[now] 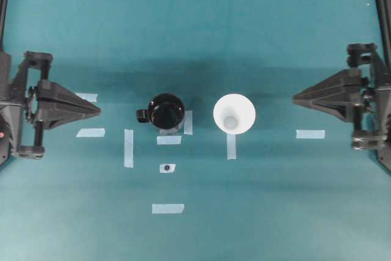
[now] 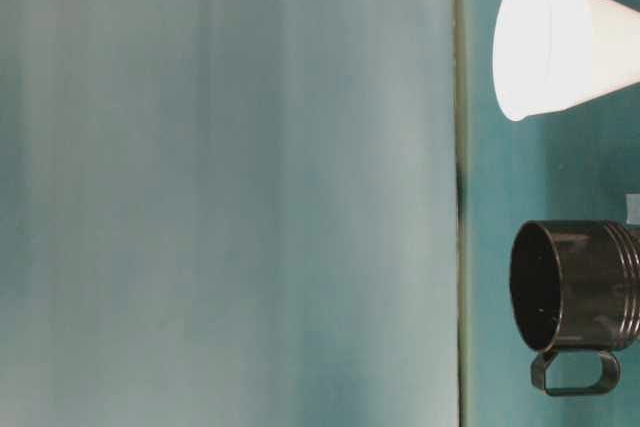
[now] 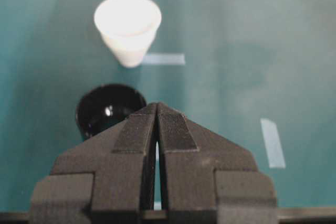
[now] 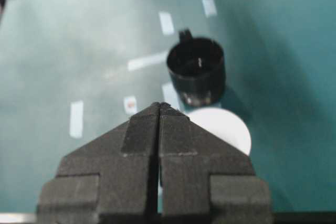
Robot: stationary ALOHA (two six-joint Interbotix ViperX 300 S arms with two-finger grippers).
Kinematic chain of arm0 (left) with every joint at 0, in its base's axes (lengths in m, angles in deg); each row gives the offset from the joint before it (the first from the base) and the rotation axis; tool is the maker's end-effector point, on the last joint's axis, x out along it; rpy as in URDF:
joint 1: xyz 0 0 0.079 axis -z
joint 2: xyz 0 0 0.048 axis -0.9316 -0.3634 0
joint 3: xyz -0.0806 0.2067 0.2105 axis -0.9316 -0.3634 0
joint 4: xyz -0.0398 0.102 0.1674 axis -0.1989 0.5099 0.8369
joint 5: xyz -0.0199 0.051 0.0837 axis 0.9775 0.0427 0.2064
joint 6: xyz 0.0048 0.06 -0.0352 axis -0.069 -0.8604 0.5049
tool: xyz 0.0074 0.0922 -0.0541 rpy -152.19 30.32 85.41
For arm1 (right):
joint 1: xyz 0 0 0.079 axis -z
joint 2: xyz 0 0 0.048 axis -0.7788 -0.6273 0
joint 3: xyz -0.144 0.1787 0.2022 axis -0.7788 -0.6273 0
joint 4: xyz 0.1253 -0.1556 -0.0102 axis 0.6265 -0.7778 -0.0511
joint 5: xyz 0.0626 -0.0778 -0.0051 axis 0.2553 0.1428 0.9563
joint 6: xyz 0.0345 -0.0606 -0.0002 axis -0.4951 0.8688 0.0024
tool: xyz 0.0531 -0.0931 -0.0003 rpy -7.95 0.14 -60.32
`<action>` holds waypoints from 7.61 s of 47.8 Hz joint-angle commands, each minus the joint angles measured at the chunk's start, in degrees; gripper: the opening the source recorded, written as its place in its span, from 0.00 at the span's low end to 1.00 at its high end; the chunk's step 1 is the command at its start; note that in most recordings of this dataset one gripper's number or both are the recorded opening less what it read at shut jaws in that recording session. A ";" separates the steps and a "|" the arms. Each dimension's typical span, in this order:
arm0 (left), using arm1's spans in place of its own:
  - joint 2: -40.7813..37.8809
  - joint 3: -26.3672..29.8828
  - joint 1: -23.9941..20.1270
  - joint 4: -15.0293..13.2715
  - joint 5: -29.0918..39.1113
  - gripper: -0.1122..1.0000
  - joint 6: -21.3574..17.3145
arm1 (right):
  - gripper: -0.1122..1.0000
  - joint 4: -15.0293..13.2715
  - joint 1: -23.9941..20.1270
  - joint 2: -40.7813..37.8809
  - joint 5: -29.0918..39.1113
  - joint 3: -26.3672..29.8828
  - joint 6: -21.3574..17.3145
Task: Holding the cup holder with the left arm, the right arm places the cup into the cup holder.
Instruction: 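Move left gripper to black holder handle, right gripper above white cup, then open both grippers and lower them around holder handle and cup rim, then close left gripper on holder handle and right gripper on cup rim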
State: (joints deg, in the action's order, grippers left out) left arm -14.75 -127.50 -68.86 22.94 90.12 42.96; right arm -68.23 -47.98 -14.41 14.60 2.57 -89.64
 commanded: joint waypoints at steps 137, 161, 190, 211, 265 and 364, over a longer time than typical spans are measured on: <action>-26.02 8.44 -5.54 0.53 6.24 0.13 -7.73 | 0.25 -1.67 7.73 -32.96 18.37 18.19 -1.41; -26.02 8.53 -5.54 0.53 6.24 0.55 -7.21 | 1.00 -1.67 7.38 -35.60 17.31 18.19 -5.27; -30.76 9.84 -5.54 0.53 4.48 0.97 -6.15 | 1.00 -2.02 7.91 -37.09 17.31 19.25 -5.19; -38.58 13.36 -5.63 0.53 1.58 0.96 -4.31 | 1.00 -2.02 8.00 -40.61 17.31 21.18 -4.92; -42.45 13.62 -6.33 0.53 -0.70 0.96 -3.52 | 1.00 -2.02 8.09 -42.10 17.40 21.88 -4.92; -42.89 13.97 -6.42 0.53 -0.18 0.67 -3.43 | 0.70 -1.85 8.61 -45.26 17.84 22.41 -5.45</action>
State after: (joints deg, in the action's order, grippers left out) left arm -58.35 -114.58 -75.19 23.29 90.12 39.45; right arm -70.16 -39.55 -60.20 32.61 23.58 -94.48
